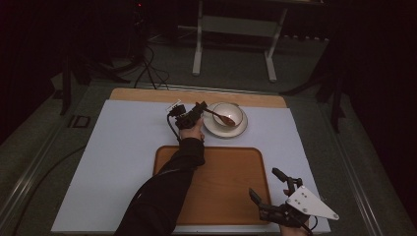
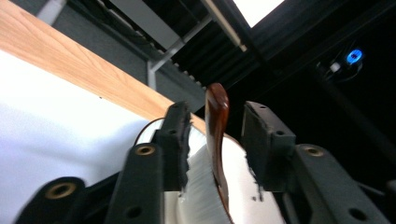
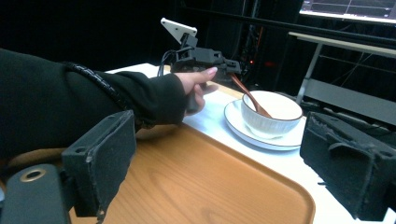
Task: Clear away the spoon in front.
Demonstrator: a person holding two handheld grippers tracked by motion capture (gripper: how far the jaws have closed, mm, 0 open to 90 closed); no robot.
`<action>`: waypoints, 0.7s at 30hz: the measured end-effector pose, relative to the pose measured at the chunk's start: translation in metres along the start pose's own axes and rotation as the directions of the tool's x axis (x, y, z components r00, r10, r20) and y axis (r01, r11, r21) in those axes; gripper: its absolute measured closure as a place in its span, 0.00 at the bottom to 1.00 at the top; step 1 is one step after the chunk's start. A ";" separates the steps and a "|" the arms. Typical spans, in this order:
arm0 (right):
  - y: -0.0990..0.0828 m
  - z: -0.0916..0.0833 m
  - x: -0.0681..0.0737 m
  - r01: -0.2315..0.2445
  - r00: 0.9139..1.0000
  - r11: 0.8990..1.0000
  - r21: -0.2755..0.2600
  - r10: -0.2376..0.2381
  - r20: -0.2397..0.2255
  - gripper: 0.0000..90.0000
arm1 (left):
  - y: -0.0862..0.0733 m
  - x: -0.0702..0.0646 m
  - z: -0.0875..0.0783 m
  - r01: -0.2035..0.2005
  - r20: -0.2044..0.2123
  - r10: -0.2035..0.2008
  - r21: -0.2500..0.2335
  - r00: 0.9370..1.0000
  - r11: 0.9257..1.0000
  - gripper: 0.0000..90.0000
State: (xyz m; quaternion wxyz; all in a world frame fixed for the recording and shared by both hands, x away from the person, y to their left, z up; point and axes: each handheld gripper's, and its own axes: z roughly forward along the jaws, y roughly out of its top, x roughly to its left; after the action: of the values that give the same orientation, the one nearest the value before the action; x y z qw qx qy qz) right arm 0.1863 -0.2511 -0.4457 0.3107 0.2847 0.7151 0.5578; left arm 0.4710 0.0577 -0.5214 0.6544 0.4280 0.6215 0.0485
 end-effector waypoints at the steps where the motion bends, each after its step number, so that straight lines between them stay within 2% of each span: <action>1: -0.001 0.001 0.000 -0.001 1.000 1.000 0.004 0.001 -0.003 0.12 | 0.000 0.001 0.000 0.021 0.009 -0.021 -0.001 1.000 1.000 0.74; 3: -0.001 0.001 0.000 0.000 1.000 1.000 0.004 0.000 -0.004 0.12 | 0.000 0.001 0.000 0.017 0.009 -0.017 -0.003 1.000 1.000 0.78; 6: 0.000 0.001 0.001 0.001 1.000 1.000 0.002 -0.001 -0.004 0.12 | -0.001 -0.002 -0.001 0.024 0.012 -0.024 -0.008 1.000 1.000 0.91; 12: 0.000 0.001 0.001 0.000 1.000 1.000 0.003 0.000 -0.007 0.12 | 0.000 -0.008 -0.004 -0.001 0.010 0.002 -0.018 1.000 1.000 0.93; 16: 0.000 0.001 0.001 0.001 1.000 1.000 0.004 -0.001 -0.008 0.12 | 0.006 -0.013 -0.009 -0.055 0.004 0.055 -0.024 0.998 0.998 0.93; 21: -0.001 0.001 0.001 0.002 1.000 1.000 0.002 -0.002 -0.010 0.12 | 0.017 -0.018 -0.016 -0.129 0.015 0.129 -0.028 0.991 0.991 0.94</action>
State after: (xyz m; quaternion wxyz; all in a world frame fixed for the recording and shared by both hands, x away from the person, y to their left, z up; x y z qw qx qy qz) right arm 0.1868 -0.2497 -0.4466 0.3072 0.2815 0.7176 0.5581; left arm 0.4614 0.0653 -0.4946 0.6608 0.4588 0.5862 0.0955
